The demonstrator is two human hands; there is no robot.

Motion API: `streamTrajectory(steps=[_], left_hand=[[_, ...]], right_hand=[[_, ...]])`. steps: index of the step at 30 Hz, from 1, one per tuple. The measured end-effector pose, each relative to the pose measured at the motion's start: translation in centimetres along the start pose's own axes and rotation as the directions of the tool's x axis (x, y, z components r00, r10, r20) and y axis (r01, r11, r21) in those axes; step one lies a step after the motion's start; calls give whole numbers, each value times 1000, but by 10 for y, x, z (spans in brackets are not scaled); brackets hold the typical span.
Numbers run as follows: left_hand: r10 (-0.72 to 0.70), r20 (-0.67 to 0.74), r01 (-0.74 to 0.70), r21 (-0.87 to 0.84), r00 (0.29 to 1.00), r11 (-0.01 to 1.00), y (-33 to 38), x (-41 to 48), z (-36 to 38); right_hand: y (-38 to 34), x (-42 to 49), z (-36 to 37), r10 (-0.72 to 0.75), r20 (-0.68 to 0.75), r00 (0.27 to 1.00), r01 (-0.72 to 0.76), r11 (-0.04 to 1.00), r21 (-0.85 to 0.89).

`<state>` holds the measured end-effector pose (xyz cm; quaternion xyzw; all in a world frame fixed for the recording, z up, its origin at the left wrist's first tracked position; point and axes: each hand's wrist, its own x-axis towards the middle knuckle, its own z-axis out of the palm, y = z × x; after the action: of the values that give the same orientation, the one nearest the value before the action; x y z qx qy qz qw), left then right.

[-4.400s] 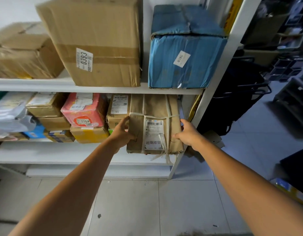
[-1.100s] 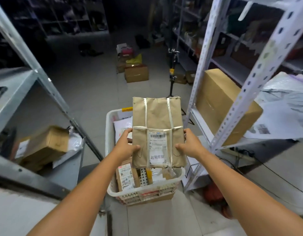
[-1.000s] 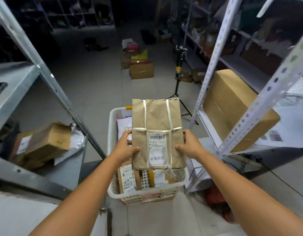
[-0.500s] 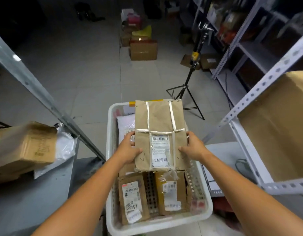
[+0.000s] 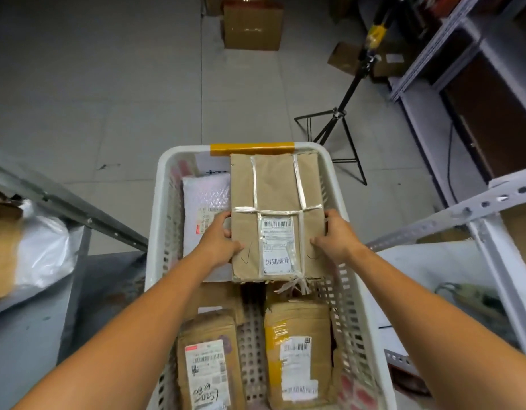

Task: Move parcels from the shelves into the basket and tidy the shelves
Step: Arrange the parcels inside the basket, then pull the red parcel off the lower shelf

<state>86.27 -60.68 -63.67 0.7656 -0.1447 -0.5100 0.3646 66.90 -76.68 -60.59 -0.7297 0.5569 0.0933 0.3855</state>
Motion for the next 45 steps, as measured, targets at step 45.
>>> streamTrajectory(steps=[45], left_hand=[[421,274,-461,766,865,448,196,-172,-13]], right_hand=[[-41,-203,-156,-56,-203,978,58,998,5]])
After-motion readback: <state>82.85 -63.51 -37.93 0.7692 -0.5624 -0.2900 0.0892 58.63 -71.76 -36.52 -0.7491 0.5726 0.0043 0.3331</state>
